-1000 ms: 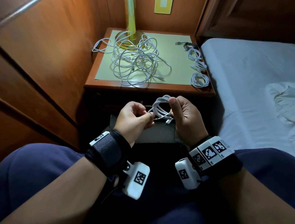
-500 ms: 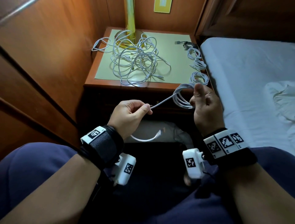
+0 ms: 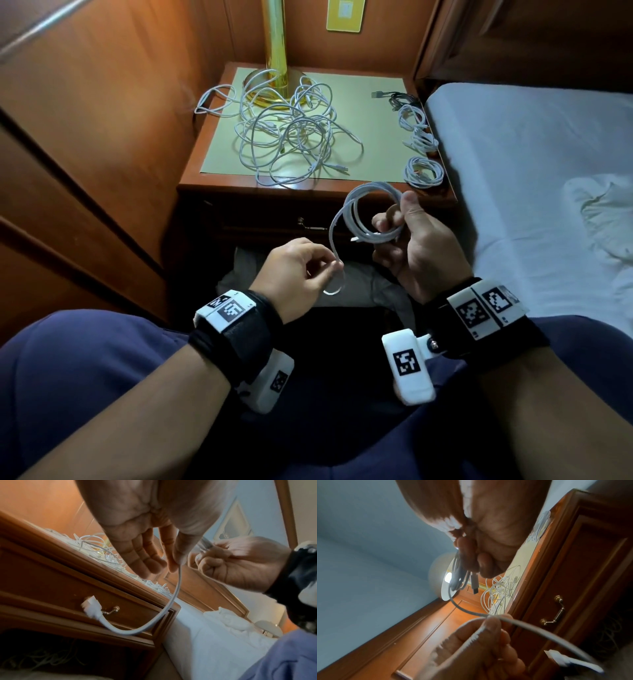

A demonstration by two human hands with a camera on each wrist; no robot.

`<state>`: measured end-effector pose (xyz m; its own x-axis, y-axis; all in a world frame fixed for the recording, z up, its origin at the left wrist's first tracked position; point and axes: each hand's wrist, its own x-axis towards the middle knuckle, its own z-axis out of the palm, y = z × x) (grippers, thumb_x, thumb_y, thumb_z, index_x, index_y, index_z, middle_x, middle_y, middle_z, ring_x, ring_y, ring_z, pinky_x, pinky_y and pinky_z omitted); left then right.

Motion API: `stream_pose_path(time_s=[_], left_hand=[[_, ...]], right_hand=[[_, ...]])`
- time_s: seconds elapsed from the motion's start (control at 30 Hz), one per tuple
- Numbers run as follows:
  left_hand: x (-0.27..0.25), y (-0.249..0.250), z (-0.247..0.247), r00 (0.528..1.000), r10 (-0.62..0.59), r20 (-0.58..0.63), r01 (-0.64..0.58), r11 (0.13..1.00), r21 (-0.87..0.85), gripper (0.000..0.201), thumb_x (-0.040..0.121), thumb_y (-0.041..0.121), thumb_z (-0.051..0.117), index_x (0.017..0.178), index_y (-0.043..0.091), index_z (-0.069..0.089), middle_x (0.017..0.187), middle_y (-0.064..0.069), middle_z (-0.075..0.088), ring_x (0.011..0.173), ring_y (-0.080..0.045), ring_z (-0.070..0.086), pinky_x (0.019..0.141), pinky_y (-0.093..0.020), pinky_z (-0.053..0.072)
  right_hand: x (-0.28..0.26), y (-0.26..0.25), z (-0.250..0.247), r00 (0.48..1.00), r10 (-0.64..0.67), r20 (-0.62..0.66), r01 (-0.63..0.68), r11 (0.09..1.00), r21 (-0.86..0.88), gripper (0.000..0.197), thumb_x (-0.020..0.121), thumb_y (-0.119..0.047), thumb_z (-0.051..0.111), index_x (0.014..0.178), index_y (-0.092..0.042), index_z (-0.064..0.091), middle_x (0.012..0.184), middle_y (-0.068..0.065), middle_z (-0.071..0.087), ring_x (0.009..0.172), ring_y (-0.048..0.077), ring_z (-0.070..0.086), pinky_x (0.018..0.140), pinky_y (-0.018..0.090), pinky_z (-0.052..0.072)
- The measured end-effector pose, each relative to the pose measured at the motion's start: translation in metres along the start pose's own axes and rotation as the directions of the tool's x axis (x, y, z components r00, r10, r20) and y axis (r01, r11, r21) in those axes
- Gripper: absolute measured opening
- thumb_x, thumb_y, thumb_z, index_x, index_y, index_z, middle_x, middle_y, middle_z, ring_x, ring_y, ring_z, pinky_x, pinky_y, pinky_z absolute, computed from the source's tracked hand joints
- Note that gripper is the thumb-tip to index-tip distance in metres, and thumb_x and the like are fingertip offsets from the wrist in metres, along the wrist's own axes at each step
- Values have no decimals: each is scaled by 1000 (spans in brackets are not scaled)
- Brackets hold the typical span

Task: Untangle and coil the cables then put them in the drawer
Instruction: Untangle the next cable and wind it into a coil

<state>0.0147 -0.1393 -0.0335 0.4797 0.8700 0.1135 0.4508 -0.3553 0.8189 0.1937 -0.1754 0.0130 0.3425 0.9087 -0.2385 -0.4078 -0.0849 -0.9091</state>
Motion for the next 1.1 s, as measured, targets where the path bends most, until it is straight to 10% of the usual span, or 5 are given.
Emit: stream_pose_path(time_s=[0.3,0.53,0.77,1.1], left_hand=[[-2,18,1,955,-279,105,281,721,-634,7,92,-3,64,89,3,65,76,-11,73,68,-22,72,63,-29,60],[-1,29,-6,904,-343,254,403,488,-775,16,91,14,65,96,5,53,86,-17,75,72,-26,71,65,-31,57],[5,18,-3,895,-408,179,391,525,-756,70,72,43,73,118,-6,52,95,-20,75,76,-23,71,66,-29,58],[7,7,-3,925,-378,41,289,628,-723,15,93,9,66,99,-4,68,85,-14,73,71,-18,67,66,-25,58]], right_hand=[[-2,10,4,994,-57,90,72,984,-166,41,109,-34,31,78,-12,48,71,3,46,42,12,43,45,23,37],[-7,15,4,979,-144,147,184,930,-319,22,107,-22,38,108,-15,59,81,3,52,57,19,64,47,28,50],[-7,18,2,955,-233,185,294,831,-472,16,103,-16,51,103,-16,67,79,5,65,57,11,58,57,21,49],[-5,25,1,951,-188,244,294,788,-540,10,99,-11,58,100,-13,68,73,-7,70,66,11,67,68,25,54]])
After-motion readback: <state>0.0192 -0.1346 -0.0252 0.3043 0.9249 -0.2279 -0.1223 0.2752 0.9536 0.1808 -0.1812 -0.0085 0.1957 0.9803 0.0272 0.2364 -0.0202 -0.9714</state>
